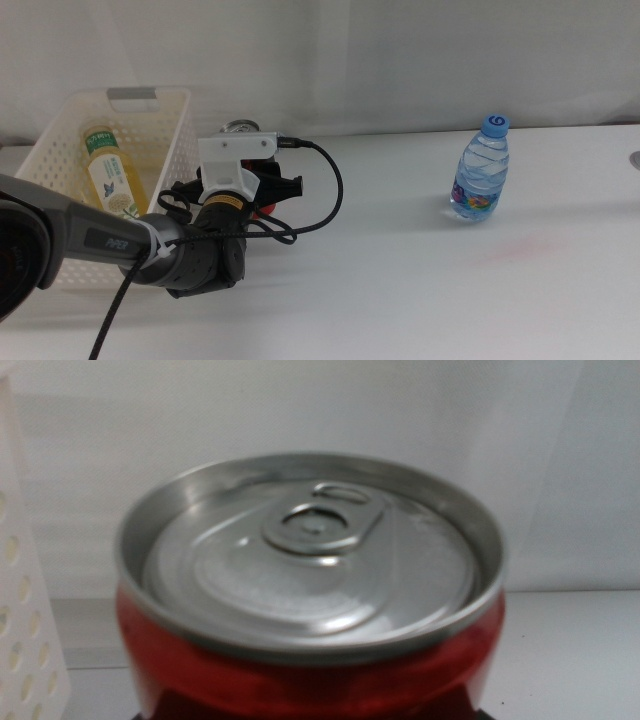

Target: Use arms to grab the bottles and put them into the dustbin to the left of the table.

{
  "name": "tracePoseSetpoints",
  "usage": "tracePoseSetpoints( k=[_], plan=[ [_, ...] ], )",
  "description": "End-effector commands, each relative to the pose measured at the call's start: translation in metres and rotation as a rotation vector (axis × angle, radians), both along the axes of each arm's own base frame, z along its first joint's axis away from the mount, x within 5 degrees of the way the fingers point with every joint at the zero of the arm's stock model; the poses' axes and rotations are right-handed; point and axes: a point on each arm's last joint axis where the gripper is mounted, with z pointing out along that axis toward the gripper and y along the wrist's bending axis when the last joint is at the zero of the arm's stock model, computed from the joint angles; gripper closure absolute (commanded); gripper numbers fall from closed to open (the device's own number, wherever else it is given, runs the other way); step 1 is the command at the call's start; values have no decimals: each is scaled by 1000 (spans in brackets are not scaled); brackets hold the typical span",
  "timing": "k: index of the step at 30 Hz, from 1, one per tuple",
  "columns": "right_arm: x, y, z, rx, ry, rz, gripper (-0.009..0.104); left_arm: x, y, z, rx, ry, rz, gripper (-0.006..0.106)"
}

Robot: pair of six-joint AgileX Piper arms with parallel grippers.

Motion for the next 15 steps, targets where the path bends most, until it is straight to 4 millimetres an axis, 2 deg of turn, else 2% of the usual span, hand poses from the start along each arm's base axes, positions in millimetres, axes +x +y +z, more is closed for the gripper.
tracePoseSetpoints(
  k=[1,2,8,15],
  plan=[
    [-1,-1,-10,-10,18,-7,-8,0,0,-4,-18,25,12,87],
    [-1,-1,-10,-10,18,-7,-8,0,-1,4,-3,4,-3,103],
    [-1,-1,-10,-10,18,-7,-8,-2,-3,36,21,-55,-50,103],
    [-1,-1,-10,-10,18,-7,-8,-5,-3,93,93,-125,-96,103]
  ],
)
